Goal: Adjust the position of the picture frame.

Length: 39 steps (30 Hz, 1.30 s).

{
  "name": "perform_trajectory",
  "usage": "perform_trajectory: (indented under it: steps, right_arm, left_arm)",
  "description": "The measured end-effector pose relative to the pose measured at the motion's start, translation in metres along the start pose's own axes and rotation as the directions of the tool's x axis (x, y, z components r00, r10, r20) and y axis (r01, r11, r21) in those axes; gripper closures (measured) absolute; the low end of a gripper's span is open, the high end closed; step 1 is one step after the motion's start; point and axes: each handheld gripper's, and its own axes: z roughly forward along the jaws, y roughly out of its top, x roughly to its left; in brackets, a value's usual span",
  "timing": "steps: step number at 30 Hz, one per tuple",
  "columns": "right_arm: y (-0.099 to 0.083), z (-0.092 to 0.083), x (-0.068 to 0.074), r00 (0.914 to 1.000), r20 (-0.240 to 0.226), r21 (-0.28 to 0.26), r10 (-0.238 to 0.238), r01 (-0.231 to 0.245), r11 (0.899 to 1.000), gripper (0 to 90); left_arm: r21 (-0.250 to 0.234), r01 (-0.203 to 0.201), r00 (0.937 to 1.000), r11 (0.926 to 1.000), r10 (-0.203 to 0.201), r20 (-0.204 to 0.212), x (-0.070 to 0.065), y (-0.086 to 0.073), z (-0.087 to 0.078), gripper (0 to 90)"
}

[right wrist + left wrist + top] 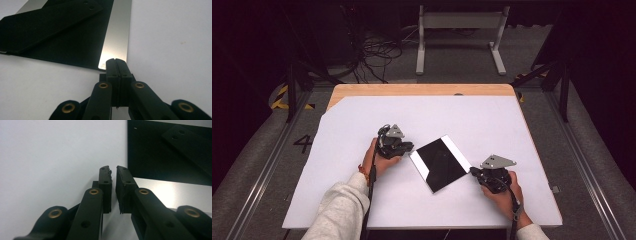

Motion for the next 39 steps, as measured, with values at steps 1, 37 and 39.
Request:
perform_trajectory:
  steps: [1,37,39]
  right_arm:
    - [0.001,0.001,-0.001,1.0000,0.001,0.001,0.000,0.000,1.000,90.0]
    - [0.035,0.044,-0.030,0.9979,0.034,-0.006,0.055,-0.055,0.998,90.0]
    - [0.038,0.046,-0.031,0.9979,0.034,-0.006,0.055,-0.055,0.998,90.0]
  left_arm:
    - [0.005,-0.005,0.9999,1.0000,0.005,0.010,0.000,0.001,0.000,82.9]
    - [0.081,-0.082,0.9916,0.9933,0.073,0.107,-0.036,-0.021,-0.027,90.0]
    - [0.083,-0.086,0.9923,0.9928,0.078,0.096,-0.042,-0.023,-0.029,90.0]
